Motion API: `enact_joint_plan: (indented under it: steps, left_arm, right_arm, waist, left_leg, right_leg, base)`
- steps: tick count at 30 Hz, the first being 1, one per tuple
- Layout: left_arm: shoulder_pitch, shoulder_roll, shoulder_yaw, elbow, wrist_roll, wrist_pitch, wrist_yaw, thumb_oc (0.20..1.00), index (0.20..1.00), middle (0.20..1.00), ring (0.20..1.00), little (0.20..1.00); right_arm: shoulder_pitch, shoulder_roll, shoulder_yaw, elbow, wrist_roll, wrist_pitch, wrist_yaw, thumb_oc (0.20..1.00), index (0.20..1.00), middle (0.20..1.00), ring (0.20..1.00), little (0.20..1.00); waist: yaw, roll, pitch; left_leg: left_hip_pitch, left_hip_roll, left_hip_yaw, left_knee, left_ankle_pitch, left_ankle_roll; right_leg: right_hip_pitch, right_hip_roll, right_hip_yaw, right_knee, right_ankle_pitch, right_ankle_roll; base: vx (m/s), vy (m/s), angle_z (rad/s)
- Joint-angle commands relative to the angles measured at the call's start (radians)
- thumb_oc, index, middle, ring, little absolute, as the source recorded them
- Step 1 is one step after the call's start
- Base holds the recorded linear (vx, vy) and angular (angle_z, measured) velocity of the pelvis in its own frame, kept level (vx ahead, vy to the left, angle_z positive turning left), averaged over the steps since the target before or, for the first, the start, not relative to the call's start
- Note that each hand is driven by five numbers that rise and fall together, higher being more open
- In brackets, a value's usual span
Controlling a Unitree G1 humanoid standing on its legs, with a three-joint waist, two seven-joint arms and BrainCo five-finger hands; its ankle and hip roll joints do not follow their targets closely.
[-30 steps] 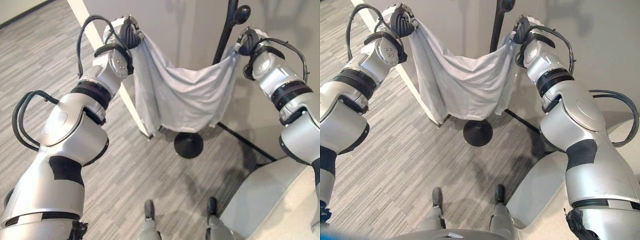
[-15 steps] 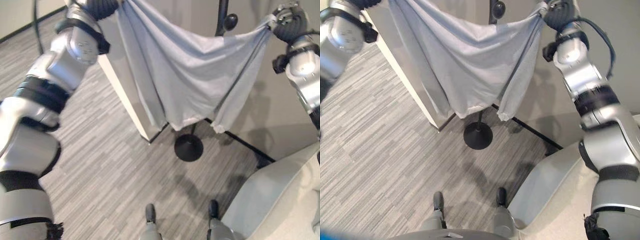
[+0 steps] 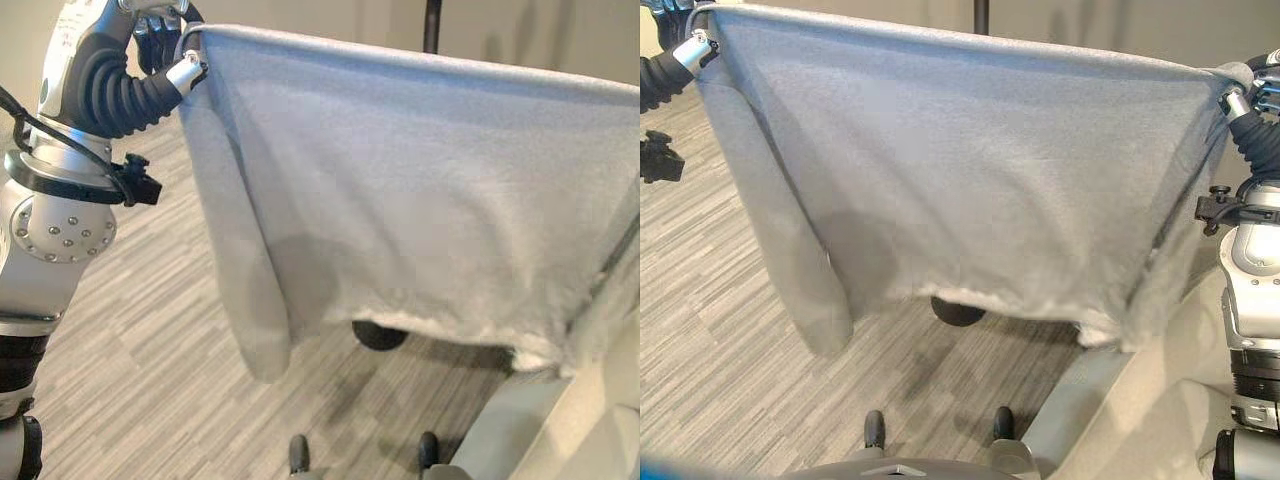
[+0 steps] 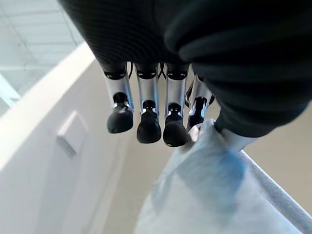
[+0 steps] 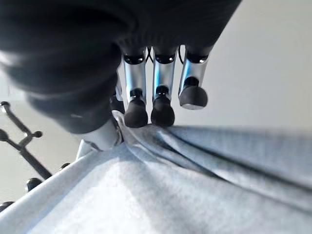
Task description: Hang the clothes on the sofa on the clothes rack.
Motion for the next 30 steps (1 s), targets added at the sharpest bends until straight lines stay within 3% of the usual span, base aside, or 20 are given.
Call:
enact_joint_plan:
  steps: [1, 6, 13, 18, 19, 21, 26, 28, 30]
  left_arm:
    - [-0.096, 0.003, 0.028, 0.055, 0.024, -0.006, 0.062, 0.200, 0.200, 0.200, 0.200, 0.200]
    - [-0.055, -0.037, 0.060, 0.004, 0.037, -0.012, 0.050, 0.200, 0.200, 0.200, 0.200, 0.200]
    - [-0.106, -0.018, 0.008, 0.012, 0.030, -0.011, 0.041, 0.200, 0.200, 0.200, 0.200, 0.200]
    - [-0.364, -0.006, -0.206, 0.158, 0.048, 0.003, 0.076, 0.200, 0.200, 0.200, 0.200, 0.200]
    - [-0.473, -0.003, -0.297, 0.235, 0.055, 0.014, 0.093, 0.200, 0.200, 0.200, 0.200, 0.200]
    - [-0.514, 0.000, -0.330, 0.262, 0.064, 0.020, 0.103, 0.200, 0.200, 0.200, 0.200, 0.200]
    - [-0.728, -0.004, -0.527, 0.464, 0.053, 0.041, 0.135, 0.200, 0.200, 0.200, 0.200, 0.200]
    - [-0.903, -0.046, -0.695, 0.635, 0.030, 0.055, 0.148, 0.200, 0.200, 0.200, 0.200, 0.200]
    - [-0.993, -0.082, -0.775, 0.725, 0.000, 0.057, 0.152, 0.200, 0.200, 0.200, 0.200, 0.200]
  right_arm:
    - [-0.119, -0.029, -0.031, 0.005, -0.056, -0.039, -0.062, 0.200, 0.200, 0.200, 0.200, 0.200]
    - [-0.141, 0.000, -0.019, -0.032, -0.110, -0.008, -0.068, 0.200, 0.200, 0.200, 0.200, 0.200]
    - [-0.252, -0.022, 0.083, -0.019, -0.125, 0.015, -0.061, 0.200, 0.200, 0.200, 0.200, 0.200]
    - [-0.521, -0.123, 0.321, 0.164, -0.144, 0.063, -0.080, 0.200, 0.200, 0.200, 0.200, 0.200]
    - [-0.617, -0.152, 0.407, 0.243, -0.145, 0.078, -0.083, 0.200, 0.200, 0.200, 0.200, 0.200]
    - [-0.646, -0.151, 0.434, 0.264, -0.138, 0.083, -0.083, 0.200, 0.200, 0.200, 0.200, 0.200]
    - [-0.830, -0.147, 0.595, 0.413, -0.116, 0.094, -0.100, 0.200, 0.200, 0.200, 0.200, 0.200]
    - [-0.995, -0.124, 0.735, 0.546, -0.076, 0.102, -0.105, 0.200, 0.200, 0.200, 0.200, 0.200]
    - [-1.093, -0.111, 0.818, 0.626, -0.065, 0.110, -0.107, 0.200, 0.200, 0.200, 0.200, 0.200]
  waist:
    - [0.012, -0.027, -0.065]
    - [0.009, -0.015, -0.120]
    - [0.030, -0.025, -0.144]
    - [0.048, -0.041, -0.160]
    - [0.051, -0.044, -0.164]
    - [0.051, -0.043, -0.166]
    - [0.055, -0.041, -0.172]
    - [0.056, -0.038, -0.172]
    - [0.057, -0.040, -0.166]
  left_leg:
    - [-0.044, -0.108, -0.038, 0.005, -0.091, 0.037]
    - [0.006, -0.162, 0.011, 0.005, -0.094, 0.058]
    - [0.057, -0.178, 0.041, 0.005, -0.111, 0.072]
    - [0.089, -0.182, 0.064, 0.005, -0.126, 0.078]
    - [0.096, -0.181, 0.066, 0.005, -0.127, 0.077]
    - [0.100, -0.181, 0.068, 0.005, -0.127, 0.077]
    - [0.120, -0.178, 0.070, 0.005, -0.132, 0.079]
    - [0.121, -0.179, 0.074, 0.005, -0.129, 0.080]
    - [0.113, -0.181, 0.075, 0.005, -0.124, 0.080]
  right_leg:
    - [-0.007, 0.057, 0.025, 0.013, -0.167, 0.020]
    - [-0.002, 0.018, 0.026, 0.013, -0.140, 0.050]
    - [0.023, -0.017, 0.030, 0.013, -0.129, 0.067]
    - [0.046, -0.037, 0.029, 0.013, -0.126, 0.079]
    - [0.052, -0.036, 0.031, 0.013, -0.128, 0.080]
    - [0.054, -0.035, 0.032, 0.013, -0.127, 0.081]
    - [0.073, -0.034, 0.029, 0.013, -0.129, 0.086]
    - [0.073, -0.037, 0.024, 0.013, -0.124, 0.093]
    - [0.066, -0.038, 0.021, 0.013, -0.118, 0.096]
  base:
    - [-0.02, 0.115, 0.10]
    - [0.09, 0.188, 0.09]
    - [0.07, 0.108, -0.26]
    - [0.07, 0.048, -0.10]
    - [0.06, 0.008, -0.06]
    - [0.05, 0.003, -0.05]
    - [0.07, 0.009, -0.02]
    - [0.05, 0.029, -0.01]
    - [0.00, 0.000, 0.00]
